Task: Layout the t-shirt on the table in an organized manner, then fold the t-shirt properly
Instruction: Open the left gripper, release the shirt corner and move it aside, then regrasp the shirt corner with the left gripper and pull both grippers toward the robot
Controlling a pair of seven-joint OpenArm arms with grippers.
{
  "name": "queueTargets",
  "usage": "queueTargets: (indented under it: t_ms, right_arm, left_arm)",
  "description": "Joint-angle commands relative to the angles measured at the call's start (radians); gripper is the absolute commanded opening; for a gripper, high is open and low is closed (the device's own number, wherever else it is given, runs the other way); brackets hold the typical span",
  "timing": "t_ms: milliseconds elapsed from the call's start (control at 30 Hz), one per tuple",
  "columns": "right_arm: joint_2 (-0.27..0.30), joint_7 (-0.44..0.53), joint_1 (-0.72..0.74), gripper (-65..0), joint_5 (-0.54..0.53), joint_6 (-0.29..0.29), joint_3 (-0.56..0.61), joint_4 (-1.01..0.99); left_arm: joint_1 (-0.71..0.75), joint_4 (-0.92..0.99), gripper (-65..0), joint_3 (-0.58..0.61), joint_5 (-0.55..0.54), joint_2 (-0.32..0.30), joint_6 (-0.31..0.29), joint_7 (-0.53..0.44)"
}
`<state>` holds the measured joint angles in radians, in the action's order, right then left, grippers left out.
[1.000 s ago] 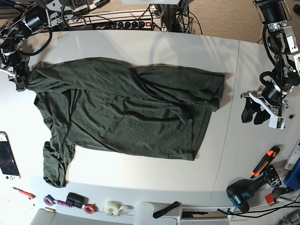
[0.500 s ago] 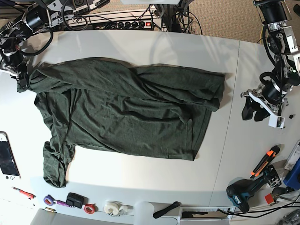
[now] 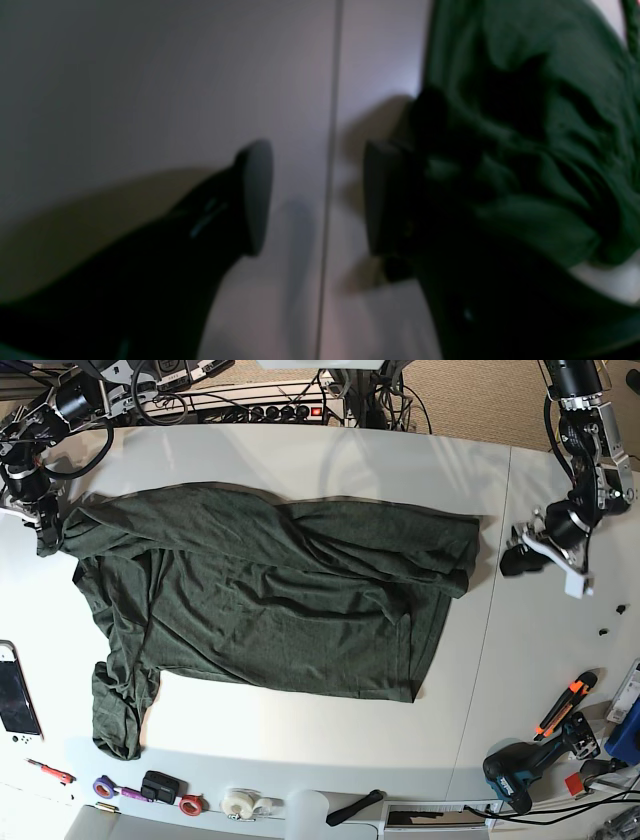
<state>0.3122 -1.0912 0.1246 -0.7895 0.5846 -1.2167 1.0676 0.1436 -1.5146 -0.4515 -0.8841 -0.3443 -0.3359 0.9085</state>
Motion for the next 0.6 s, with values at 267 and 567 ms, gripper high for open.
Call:
queueTargets:
  t_ms: [267, 567]
  right_arm:
    - [0.020, 0.000, 0.011, -65.0, -0.021, 0.010, 0.000, 0.017]
    - [0.012, -0.002, 0.011, -65.0, -0.021, 0.010, 0.000, 0.017]
  left_arm:
    - [-0.010, 0.094, -23.7, -0.003, -0.175, 0.002, -0.099, 0.128]
    - [-0.011, 0.090, -23.8, 0.048, -0.129, 0.017, -0.112, 0.213]
